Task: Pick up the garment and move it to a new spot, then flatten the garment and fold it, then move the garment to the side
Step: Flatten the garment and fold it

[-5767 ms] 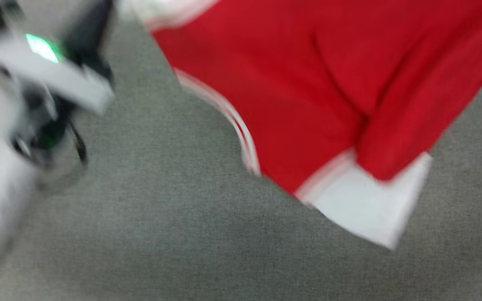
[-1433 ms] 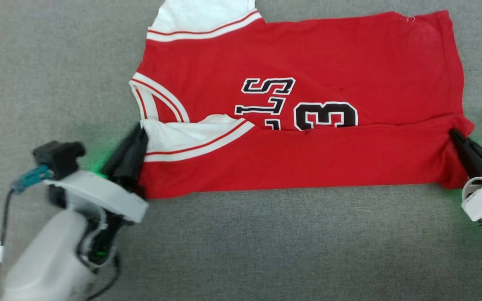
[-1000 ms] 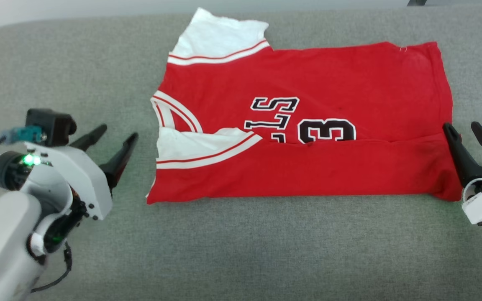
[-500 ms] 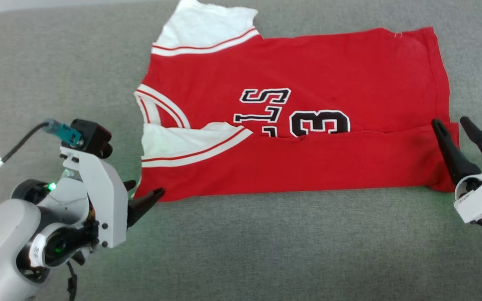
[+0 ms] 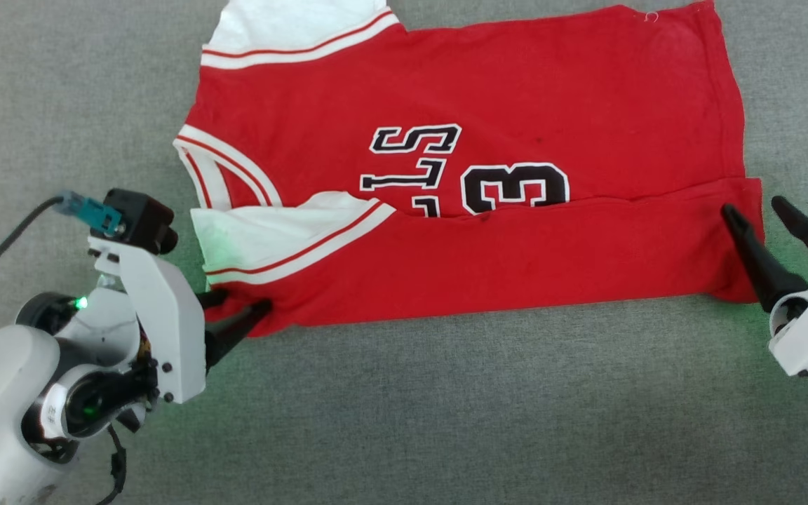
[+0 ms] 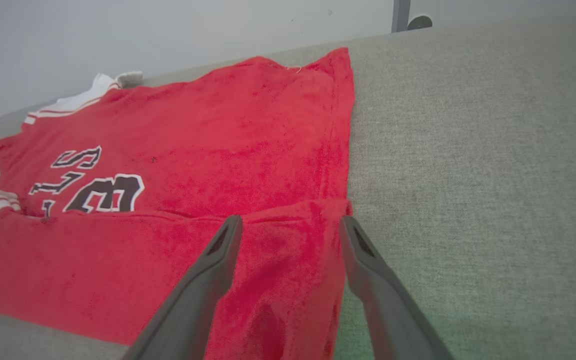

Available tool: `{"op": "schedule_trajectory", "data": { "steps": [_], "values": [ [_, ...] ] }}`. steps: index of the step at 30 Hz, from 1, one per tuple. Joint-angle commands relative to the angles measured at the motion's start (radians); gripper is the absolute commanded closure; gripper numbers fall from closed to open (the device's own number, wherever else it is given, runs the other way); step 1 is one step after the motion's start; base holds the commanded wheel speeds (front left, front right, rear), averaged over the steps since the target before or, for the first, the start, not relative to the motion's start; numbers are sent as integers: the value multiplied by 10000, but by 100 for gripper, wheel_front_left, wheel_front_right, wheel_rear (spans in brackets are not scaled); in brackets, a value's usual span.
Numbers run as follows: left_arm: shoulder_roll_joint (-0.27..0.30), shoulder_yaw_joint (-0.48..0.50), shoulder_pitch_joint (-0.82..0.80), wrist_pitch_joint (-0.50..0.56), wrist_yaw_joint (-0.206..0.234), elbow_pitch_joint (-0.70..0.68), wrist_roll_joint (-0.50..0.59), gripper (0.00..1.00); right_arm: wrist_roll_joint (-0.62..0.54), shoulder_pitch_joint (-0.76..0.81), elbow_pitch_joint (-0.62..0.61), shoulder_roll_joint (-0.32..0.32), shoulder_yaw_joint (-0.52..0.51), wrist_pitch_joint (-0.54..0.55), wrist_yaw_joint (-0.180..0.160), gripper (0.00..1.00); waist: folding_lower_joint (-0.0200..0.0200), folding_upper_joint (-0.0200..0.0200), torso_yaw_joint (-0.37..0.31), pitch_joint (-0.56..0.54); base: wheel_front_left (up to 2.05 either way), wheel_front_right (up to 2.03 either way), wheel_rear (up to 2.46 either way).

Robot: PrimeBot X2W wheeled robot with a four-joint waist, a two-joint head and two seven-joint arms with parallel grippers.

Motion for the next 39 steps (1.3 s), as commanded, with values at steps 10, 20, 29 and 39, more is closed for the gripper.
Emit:
{"op": "schedule_trajectory", "data": {
  "steps": [10,20,29,39],
  "values": [
    [-749,-486,105,-692,-500,394,446,100,-994,525,-973,-1357,226,2200,-16,0,0,0,217,54,0,0,0],
    [-1180,-616,-29,-1124,-769,490,590,100,-941,784,-1404,-1248,82,4597,-14,0,0,0,498,296,0,0,0],
    [-1201,-470,211,-1504,-872,500,483,100,-664,644,-1435,-1324,124,4799,-16,100,0,0,610,294,0,0,0],
    [-702,-101,985,-1991,-572,-183,345,100,-309,857,-1453,-1887,282,4515,-16,100,0,0,650,78,0,0,0]
  ]
}}
